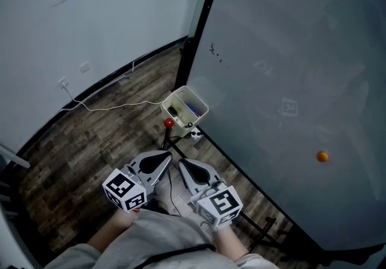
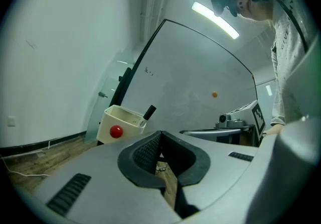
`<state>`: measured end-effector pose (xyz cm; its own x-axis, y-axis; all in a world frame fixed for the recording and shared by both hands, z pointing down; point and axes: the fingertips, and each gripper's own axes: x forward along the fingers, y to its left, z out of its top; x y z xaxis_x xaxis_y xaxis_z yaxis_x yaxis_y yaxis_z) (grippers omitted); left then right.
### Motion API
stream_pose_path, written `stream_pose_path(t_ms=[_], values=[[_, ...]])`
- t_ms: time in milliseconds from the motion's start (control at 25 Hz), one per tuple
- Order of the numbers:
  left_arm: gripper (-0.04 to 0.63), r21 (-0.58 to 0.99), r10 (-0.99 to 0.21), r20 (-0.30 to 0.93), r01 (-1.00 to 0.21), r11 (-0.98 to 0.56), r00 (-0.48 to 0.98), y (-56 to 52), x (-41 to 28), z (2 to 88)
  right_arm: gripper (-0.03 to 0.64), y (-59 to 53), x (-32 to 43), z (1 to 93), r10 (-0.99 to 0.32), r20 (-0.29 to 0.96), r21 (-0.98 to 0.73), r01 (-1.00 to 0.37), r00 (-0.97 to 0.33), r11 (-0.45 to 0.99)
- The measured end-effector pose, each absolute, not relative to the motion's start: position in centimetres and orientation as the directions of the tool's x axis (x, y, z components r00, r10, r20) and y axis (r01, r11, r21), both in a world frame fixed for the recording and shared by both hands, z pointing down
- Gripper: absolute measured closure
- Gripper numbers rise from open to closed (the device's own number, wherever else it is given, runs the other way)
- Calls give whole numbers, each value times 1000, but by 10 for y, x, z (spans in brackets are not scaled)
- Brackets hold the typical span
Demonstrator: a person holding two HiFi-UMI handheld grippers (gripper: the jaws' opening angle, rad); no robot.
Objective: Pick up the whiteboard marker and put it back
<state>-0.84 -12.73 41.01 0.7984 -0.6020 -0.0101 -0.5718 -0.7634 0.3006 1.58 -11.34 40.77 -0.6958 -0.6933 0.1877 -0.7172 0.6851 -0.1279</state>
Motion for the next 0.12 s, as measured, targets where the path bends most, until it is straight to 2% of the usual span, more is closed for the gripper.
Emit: stream_pose_path(t_ms=[120], values=[[580, 304, -599, -12, -568, -765, 801, -124, -7, 414, 598, -112, 18, 411, -697, 197, -127, -723, -689, 679]])
